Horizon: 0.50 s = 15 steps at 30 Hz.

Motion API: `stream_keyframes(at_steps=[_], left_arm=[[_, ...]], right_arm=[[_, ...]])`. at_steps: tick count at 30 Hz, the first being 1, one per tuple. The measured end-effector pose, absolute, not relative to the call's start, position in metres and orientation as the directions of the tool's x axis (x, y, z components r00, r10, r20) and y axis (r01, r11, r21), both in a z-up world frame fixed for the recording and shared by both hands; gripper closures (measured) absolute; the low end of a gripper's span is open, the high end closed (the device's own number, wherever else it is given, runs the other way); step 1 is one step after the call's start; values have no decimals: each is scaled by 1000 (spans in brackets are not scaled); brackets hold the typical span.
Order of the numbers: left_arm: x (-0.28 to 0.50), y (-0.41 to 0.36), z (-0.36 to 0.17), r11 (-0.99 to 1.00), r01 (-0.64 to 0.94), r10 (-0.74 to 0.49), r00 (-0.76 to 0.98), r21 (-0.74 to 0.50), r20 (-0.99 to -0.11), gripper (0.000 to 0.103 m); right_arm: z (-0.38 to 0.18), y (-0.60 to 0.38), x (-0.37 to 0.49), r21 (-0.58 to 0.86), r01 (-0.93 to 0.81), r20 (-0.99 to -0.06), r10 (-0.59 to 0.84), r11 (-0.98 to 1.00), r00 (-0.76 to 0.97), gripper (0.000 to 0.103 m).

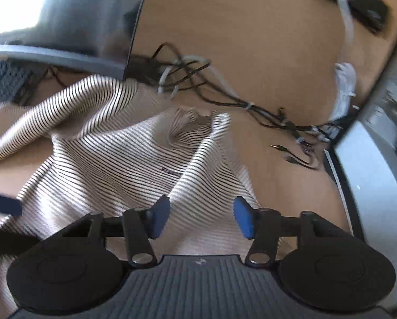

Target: Fold clothes

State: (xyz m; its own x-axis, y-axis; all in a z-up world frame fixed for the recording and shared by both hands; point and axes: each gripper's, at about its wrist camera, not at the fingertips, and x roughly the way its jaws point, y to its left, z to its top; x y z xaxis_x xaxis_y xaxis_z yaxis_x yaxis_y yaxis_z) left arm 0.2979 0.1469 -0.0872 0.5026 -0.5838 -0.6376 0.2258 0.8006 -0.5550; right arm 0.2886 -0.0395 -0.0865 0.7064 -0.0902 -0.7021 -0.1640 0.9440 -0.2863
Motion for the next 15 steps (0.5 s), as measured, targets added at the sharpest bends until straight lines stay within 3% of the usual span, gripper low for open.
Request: stream_keyframes(at_steps=[1, 3, 4, 5, 6, 12, 15], left_arm=[[299, 142, -89, 803, 236, -584, 490, -547, -647, 17], [302, 132, -92, 814, 246, -573, 480, -525, -664, 18], [305, 129, -94, 815, 240, -573, 474, -528, -669, 18], [308, 126, -96, 815, 233, -573, 467, -531, -674, 18], [310, 122, -99, 812, 230, -576, 464, -537, -672, 18], [312, 114, -103, 809, 231, -579, 474, -540, -663, 14], [307, 113, -103, 816, 249, -572, 480, -522, -666, 13]], right_arm=[[-93, -38, 296, -312, -187, -710, -98, 931, 697, 51], [-102, -37, 304, -366, -242, -719, -109, 899, 686, 66], [-104, -38, 303, -399, -277, -716, -108, 874, 690, 66], [-105, -41, 303, -442, -306, -708, -118, 843, 697, 78], [-104, -44, 304, -500, -323, -691, -145, 803, 708, 99], [-94, -120, 333, -749, -208, -532, -384, 629, 755, 102], [-65, -152, 344, -584, -113, -602, -336, 803, 725, 102]])
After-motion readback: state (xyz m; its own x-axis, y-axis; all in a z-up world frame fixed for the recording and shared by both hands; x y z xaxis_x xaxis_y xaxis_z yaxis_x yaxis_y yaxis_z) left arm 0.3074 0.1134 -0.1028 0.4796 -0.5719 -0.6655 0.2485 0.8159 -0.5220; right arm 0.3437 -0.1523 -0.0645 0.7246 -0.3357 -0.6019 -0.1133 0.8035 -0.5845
